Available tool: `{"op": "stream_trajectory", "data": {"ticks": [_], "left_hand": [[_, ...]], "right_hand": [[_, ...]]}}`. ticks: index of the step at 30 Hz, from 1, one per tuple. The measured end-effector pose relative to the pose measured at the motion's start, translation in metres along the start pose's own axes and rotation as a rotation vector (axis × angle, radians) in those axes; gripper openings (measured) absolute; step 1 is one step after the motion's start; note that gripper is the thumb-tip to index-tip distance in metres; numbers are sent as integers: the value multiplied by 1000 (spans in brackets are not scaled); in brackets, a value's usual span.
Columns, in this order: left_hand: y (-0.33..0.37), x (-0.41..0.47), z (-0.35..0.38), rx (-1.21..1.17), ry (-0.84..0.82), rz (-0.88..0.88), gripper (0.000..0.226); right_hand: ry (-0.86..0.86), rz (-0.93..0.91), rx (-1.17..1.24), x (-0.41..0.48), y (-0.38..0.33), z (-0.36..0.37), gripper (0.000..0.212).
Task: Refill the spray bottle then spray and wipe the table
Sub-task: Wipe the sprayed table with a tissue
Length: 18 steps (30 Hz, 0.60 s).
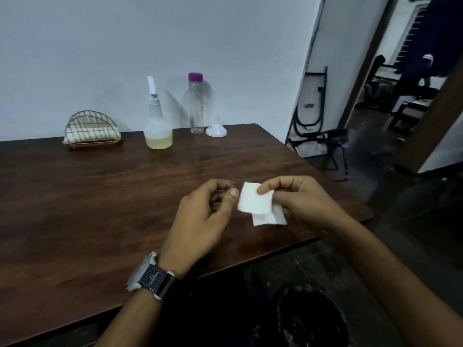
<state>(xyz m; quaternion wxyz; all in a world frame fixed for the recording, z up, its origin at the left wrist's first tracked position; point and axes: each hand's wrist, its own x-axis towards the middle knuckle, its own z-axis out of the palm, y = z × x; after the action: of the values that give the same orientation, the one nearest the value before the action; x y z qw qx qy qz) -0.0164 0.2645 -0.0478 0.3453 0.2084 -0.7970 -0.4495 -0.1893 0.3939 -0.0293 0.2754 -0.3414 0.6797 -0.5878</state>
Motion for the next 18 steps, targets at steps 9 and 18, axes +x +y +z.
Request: {"op": "stream_trajectory", "data": {"ticks": [9,18], "left_hand": [[10,2,49,-120,-91,-20,45],[27,5,97,-299,-234,-61,35]], "right_hand": [[10,4,155,-28,22,-37,21],[176,-54,151,-55,42,-75,40]]}}
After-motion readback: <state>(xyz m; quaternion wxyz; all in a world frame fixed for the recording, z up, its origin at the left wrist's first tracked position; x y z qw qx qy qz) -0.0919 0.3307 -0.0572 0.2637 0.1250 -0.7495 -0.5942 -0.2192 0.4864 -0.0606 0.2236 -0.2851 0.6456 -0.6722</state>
